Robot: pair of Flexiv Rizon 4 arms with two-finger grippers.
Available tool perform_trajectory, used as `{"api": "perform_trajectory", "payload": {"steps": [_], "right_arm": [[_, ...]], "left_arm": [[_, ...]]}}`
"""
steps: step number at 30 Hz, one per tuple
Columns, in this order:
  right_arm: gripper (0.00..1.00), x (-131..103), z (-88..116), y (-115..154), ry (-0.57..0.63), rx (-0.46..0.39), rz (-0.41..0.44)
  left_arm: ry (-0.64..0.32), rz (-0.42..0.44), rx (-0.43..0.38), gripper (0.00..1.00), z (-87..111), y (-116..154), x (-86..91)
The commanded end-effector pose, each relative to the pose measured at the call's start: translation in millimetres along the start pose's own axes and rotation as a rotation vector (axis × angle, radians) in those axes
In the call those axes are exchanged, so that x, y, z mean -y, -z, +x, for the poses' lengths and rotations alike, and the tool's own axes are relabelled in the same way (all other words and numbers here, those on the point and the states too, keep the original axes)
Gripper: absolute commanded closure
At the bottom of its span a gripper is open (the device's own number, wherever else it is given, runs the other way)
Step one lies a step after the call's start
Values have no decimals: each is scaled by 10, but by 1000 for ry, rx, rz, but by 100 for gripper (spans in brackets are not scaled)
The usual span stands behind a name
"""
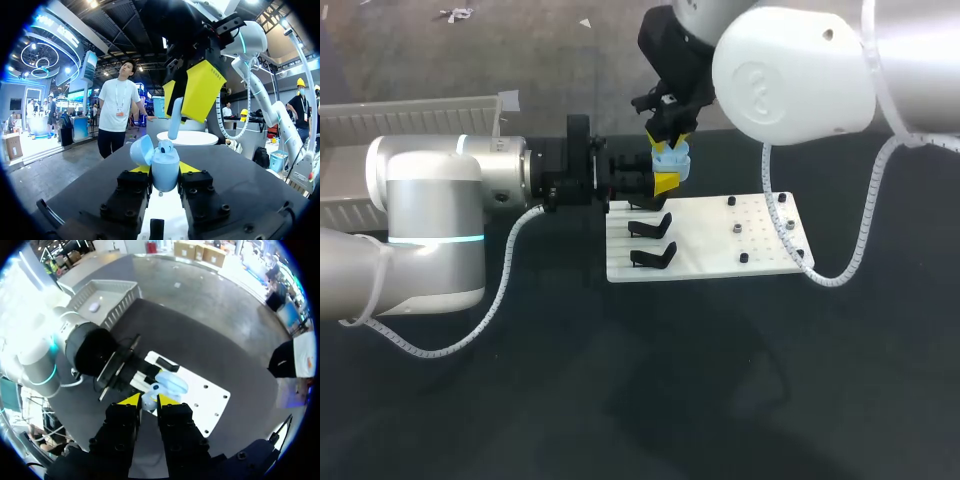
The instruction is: Pick up each earbud case from the left stands, insert the matching earbuds, close the lid, and place the case in the box.
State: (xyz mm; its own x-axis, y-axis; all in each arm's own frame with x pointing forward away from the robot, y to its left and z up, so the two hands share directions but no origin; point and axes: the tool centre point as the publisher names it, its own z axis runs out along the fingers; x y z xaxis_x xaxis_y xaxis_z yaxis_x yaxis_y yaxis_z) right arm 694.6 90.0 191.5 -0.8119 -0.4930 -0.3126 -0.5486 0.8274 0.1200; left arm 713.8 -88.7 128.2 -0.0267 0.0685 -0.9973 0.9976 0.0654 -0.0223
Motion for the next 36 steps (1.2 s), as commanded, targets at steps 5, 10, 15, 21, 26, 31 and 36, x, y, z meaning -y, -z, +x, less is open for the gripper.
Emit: {"api": "perform_trajectory", "payload": {"steps": [5, 10, 15, 21, 26, 31, 36], "right_arm": [[100, 29, -13, -55, 13, 2, 6], [100, 29, -11, -86, 19, -1, 5], [100, 30, -11, -103, 26, -6, 8], [100, 46, -15, -125, 26, -10, 11], [100, 53, -24, -135, 30, -8, 14], [100, 64, -25, -150, 31, -8, 15], [100, 69, -24, -158, 35, -10, 15]], "left_arm": [[-5, -7, 6, 100, 11, -2, 16], [-5, -7, 6, 100, 11, -2, 16], [-5, -7, 6, 100, 11, -2, 16], [-5, -7, 6, 100, 11, -2, 16], [-5, -7, 6, 100, 11, -2, 16], [-5, -7, 6, 100, 11, -2, 16], [-5, -7, 6, 100, 11, -2, 16]]}}
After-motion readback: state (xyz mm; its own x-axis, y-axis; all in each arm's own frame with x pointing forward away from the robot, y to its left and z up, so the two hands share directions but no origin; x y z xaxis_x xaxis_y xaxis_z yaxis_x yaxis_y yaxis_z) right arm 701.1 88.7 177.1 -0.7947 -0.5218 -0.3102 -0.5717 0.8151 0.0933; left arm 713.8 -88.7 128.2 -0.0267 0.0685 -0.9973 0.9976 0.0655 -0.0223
